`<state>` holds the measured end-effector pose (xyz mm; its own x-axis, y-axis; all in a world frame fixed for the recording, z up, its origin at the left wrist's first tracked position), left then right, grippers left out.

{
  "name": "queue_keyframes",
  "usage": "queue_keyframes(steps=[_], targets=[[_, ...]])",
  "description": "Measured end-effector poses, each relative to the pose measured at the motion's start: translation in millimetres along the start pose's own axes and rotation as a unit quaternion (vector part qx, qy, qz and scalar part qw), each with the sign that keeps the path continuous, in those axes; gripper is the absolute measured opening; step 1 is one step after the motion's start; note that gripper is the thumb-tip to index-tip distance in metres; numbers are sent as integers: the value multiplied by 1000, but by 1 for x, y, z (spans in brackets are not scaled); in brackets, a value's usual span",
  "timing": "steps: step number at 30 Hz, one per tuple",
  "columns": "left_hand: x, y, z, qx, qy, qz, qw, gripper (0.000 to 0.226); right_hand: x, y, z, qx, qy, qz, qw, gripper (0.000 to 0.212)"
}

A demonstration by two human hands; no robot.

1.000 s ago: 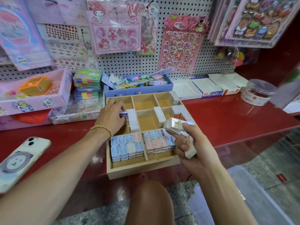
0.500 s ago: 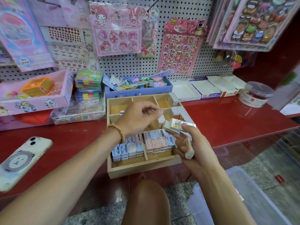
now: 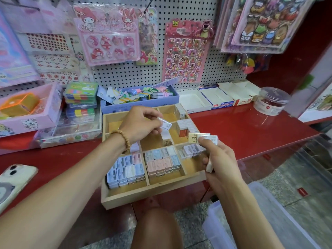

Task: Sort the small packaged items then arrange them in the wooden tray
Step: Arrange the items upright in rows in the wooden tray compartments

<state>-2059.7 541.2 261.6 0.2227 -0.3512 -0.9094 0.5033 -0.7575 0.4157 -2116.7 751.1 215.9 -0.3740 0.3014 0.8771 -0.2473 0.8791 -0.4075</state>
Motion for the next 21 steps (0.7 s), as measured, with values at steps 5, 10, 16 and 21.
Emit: queue_keyframes(steps=[5,10,16,21], targets=[[-5,-21,51,-10,-38,109,993,21,20,12,15,-3,35,-26,999,9],[-17,-55,95,-26,-102,232,967,26,34,32,32,-9,48,-73,996,9],[-22,-91,127,19,-161,370,915,15,34,50,57,-26,62,-109,992,9],[-21,-105,132,42,-178,406,895,12,31,53,66,-21,74,-121,990,9]])
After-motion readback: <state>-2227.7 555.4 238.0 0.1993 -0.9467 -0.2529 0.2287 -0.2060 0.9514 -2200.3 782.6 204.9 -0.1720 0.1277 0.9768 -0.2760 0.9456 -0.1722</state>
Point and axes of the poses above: each hand's wrist, its own z-axis towards the middle knuckle, its own y-axis out of the back of the hand, x = y × z, the point moved 5 cm from there along z, towards the middle knuckle, and after that the axes turned 5 degrees about z, right-handed, at the moved point
